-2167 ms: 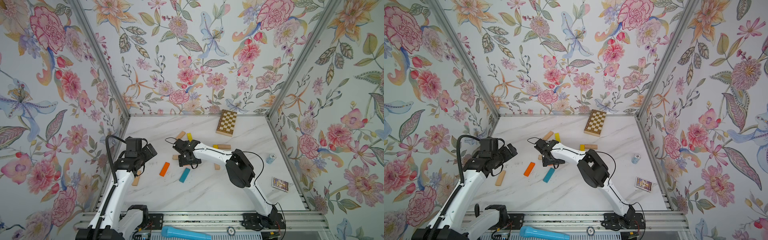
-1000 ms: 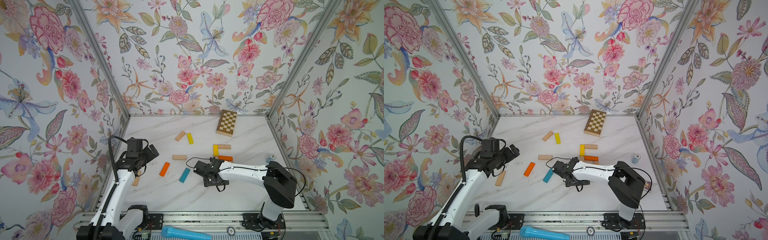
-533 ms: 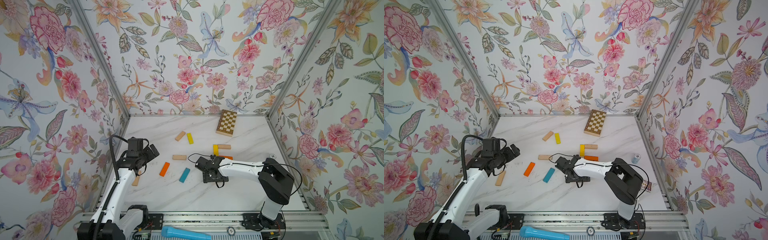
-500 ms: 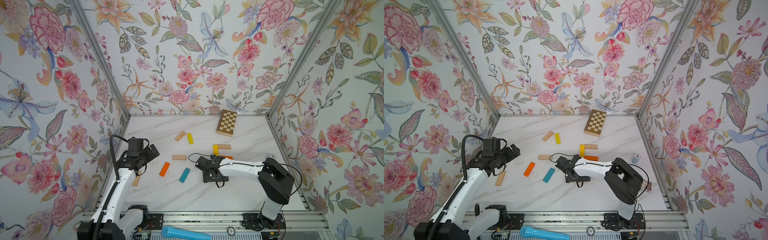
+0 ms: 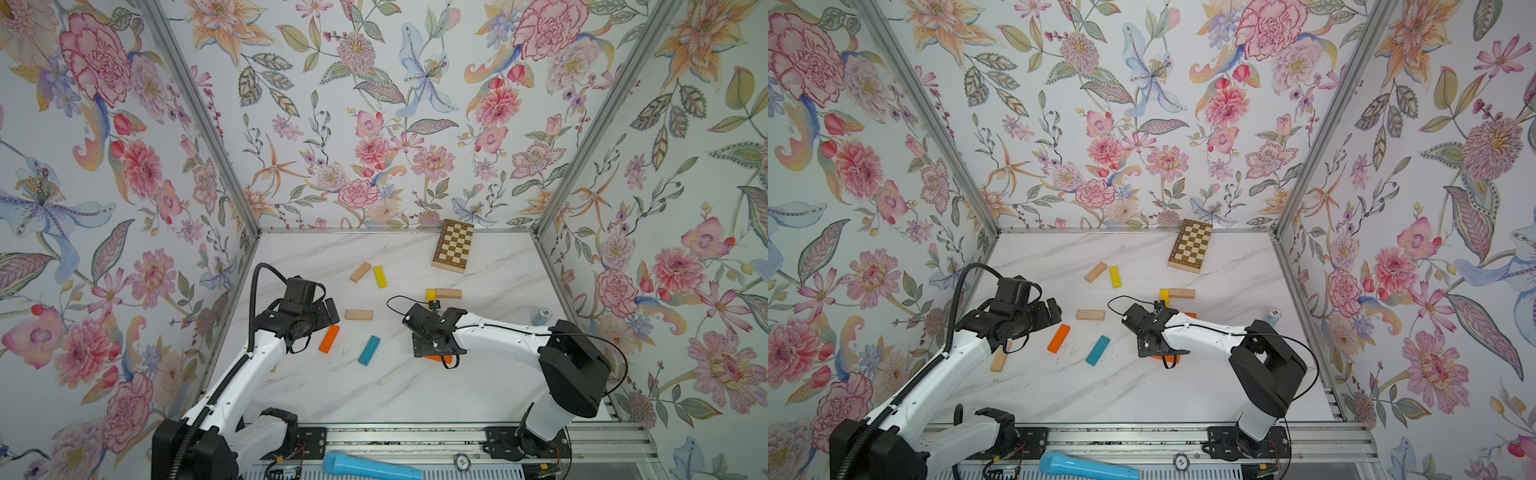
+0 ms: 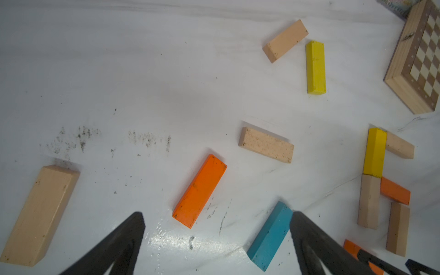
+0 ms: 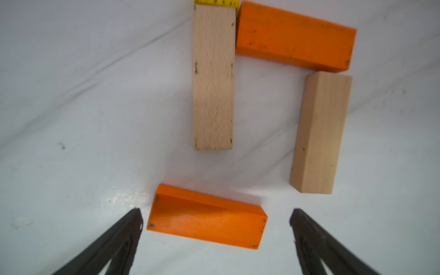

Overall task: Assemble the number 6 with building blocks
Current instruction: Place the building block at the center of the board, then assemble the building block at the center of the board.

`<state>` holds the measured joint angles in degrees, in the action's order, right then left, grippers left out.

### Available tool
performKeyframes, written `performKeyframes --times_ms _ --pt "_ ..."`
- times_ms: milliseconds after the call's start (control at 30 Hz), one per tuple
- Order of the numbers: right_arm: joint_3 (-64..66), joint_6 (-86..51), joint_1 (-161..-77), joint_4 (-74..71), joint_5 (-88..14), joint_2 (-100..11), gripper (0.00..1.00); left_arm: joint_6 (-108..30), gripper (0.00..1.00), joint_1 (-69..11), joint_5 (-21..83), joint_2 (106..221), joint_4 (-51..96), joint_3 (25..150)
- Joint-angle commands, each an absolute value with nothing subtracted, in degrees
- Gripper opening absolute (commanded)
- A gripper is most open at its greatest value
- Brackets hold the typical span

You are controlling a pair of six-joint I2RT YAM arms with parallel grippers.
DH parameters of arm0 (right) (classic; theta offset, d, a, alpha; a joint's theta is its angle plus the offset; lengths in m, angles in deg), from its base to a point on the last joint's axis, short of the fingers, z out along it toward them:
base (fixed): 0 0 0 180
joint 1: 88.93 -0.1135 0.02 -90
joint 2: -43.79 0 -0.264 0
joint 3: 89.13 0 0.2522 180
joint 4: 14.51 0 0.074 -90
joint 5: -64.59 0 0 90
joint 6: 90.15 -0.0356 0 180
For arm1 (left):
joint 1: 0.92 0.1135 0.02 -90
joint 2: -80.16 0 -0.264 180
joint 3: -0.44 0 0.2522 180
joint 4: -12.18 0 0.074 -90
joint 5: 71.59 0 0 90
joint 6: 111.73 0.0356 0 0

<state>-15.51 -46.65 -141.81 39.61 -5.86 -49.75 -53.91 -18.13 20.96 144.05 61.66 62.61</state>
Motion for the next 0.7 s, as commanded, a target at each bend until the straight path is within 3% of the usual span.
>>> performKeyframes --times_ms 0,267,400,567,667 --pt "-19.57 -45.14 -140.84 36.62 -3.66 -41.25 0.98 -51.09 0.97 -22.98 19.67 144.61 65.12 63.84" --pt "-33.04 -48.91 -133.93 30.74 -11.15 -25.61 0.91 -49.47 0.8 -38.37 21.06 146.6 59.91 63.42" --pt "-37.15 -49.38 -128.4 29.21 -15.19 -20.44 0.88 -47.4 0.64 -46.11 21.02 153.01 56.27 64.32" --pt "-39.66 -49.52 -125.73 28.04 -19.99 -16.24 0.83 -46.45 0.43 -51.65 20.84 162.39 53.6 67.94" --pt "-41.17 -51.01 -125.97 27.91 -22.44 -15.47 0.78 -46.17 0.4 -53.43 23.15 166.17 50.73 69.82"
